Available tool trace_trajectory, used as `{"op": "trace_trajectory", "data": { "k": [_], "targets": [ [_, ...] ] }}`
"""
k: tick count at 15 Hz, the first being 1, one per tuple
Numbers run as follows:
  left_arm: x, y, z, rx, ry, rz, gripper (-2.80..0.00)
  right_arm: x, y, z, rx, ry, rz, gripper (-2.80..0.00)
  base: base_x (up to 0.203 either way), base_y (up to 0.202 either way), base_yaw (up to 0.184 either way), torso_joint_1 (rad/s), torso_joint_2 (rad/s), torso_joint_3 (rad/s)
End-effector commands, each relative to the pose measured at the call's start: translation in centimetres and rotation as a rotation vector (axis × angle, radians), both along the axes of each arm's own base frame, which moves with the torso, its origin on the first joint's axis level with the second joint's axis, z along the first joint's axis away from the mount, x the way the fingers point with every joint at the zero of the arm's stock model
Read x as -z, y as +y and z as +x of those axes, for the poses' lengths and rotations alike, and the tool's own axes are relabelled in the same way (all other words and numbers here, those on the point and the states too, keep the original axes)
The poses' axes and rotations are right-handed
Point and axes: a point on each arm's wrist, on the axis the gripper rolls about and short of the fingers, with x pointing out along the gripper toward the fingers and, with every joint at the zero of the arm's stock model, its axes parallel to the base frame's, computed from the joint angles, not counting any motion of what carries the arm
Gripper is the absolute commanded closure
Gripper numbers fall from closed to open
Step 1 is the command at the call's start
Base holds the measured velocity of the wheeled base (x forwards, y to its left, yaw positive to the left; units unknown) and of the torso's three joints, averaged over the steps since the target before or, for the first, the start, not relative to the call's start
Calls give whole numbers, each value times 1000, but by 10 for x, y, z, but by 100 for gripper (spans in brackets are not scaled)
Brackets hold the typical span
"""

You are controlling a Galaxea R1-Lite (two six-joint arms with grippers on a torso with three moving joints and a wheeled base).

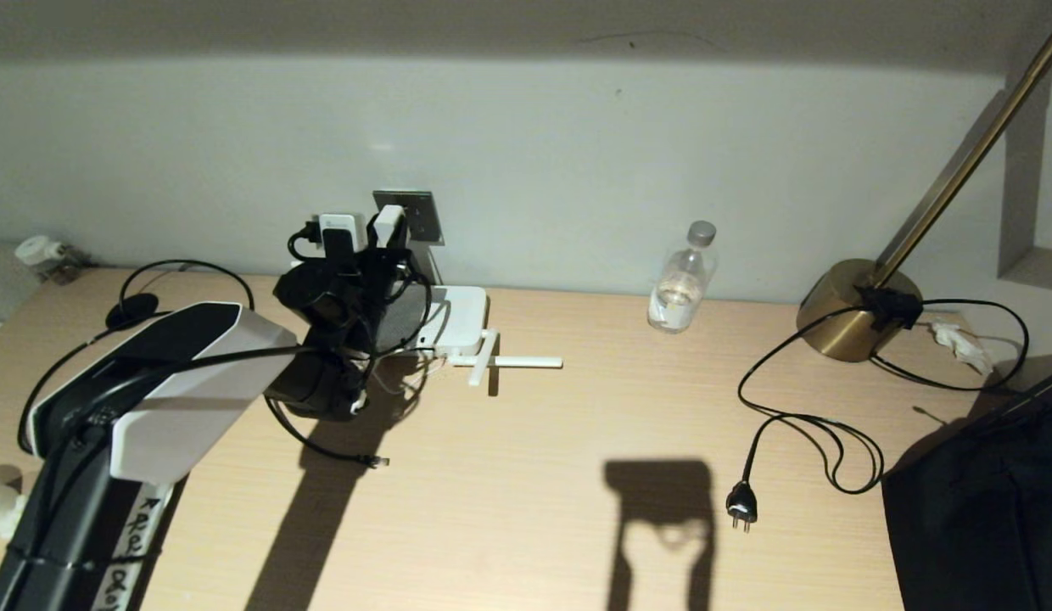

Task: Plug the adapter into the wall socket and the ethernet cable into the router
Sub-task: Plug plug into socket

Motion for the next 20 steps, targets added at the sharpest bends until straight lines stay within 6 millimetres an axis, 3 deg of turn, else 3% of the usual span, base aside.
{"op": "trace_trajectory", "data": {
  "k": [1, 20],
  "targets": [
    [-2, 0, 0, -1, -15, -3, 0, 0, 0, 0, 0, 1, 1, 0, 0, 0, 0, 0, 0, 0],
    [2, 0, 13, -6, 21, 4, 0, 0, 0, 0, 0, 1, 0, 0, 0, 0, 0, 0, 0, 0]
  ]
}}
